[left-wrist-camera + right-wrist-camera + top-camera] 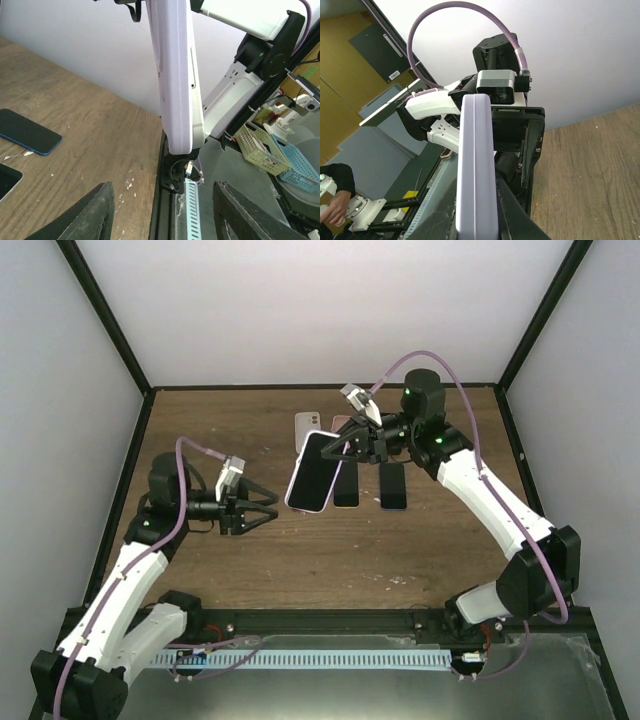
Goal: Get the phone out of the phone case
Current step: Remove the phone case from the phone.
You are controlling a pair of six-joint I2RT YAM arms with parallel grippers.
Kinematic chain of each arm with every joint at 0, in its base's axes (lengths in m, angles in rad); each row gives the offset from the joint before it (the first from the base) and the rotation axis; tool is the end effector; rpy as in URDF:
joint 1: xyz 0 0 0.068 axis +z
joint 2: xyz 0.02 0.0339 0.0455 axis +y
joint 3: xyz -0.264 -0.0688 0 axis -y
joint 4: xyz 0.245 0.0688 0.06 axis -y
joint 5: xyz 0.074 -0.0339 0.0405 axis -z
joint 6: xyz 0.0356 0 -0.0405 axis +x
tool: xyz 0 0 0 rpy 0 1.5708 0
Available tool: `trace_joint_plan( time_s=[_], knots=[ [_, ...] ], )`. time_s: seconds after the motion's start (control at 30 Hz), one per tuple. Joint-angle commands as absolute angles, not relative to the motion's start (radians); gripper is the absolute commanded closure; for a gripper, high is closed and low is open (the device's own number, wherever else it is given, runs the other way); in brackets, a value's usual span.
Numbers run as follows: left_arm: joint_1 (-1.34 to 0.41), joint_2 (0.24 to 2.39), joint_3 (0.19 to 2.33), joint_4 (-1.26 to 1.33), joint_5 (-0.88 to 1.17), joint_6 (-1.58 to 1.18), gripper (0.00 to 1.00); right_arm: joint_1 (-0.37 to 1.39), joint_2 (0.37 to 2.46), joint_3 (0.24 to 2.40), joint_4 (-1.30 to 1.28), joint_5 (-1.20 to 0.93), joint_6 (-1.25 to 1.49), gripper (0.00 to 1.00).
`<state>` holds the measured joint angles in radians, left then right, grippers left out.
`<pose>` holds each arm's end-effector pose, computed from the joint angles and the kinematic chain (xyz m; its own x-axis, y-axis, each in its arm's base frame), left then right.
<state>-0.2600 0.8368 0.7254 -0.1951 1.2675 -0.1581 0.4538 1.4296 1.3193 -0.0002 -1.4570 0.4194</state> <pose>0.1594 -0.0776 0.3164 -0.4385 0.0680 -0.8962 0.8982 0.0662 -0.4345 0.2636 0.1679 0.3989 -0.4722 -0.1789 -0.8631 -0.8157 -0.2825 0.5048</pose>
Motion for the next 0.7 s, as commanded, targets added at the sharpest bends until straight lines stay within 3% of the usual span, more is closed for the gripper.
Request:
trace_joint_plan(
  time_s=[0.0,0.67],
  knots=[
    [-0.272,0.842,0.751,-0.179,1.264,-0.182,0.47,0.451,1.419,1.349,0.017,-1.46,0.421,0.99],
    [-0.288,0.887,0.742,-0.066,1.255,-0.279,0.48,0.48,1.427,1.304,0.072,-1.453,0.447,0.99]
  ],
)
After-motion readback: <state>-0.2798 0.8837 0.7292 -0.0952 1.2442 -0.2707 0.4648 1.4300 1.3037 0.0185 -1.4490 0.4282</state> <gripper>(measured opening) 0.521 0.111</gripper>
